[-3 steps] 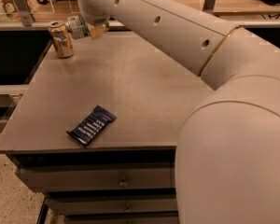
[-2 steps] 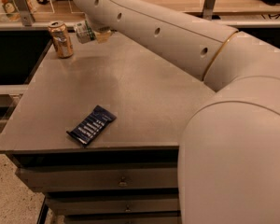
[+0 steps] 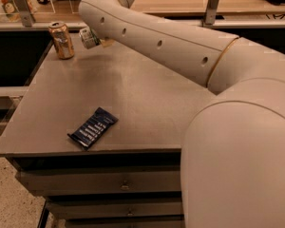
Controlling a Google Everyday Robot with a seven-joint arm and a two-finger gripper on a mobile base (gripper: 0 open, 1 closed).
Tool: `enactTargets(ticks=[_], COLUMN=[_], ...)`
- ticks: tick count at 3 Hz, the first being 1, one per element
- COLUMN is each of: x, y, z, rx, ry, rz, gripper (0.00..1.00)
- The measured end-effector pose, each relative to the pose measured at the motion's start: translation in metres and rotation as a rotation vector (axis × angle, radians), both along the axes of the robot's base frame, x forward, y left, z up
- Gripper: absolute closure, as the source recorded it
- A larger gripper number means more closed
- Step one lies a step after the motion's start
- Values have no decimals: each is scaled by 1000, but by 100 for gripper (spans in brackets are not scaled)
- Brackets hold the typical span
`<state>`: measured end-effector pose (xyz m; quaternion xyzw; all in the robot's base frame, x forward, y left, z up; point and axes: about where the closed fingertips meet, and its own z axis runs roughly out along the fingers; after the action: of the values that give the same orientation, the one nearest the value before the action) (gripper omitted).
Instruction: Move 7up can near orange can
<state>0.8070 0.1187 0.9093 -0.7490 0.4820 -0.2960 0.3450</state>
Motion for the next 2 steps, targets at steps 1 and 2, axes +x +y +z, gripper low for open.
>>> enactTargets(ticks=[1,2], x=[6,10], y=[14,33], z=[-12,-21], rx=[22,68], ry=[0,3], rz=[61,147], gripper=[100,100])
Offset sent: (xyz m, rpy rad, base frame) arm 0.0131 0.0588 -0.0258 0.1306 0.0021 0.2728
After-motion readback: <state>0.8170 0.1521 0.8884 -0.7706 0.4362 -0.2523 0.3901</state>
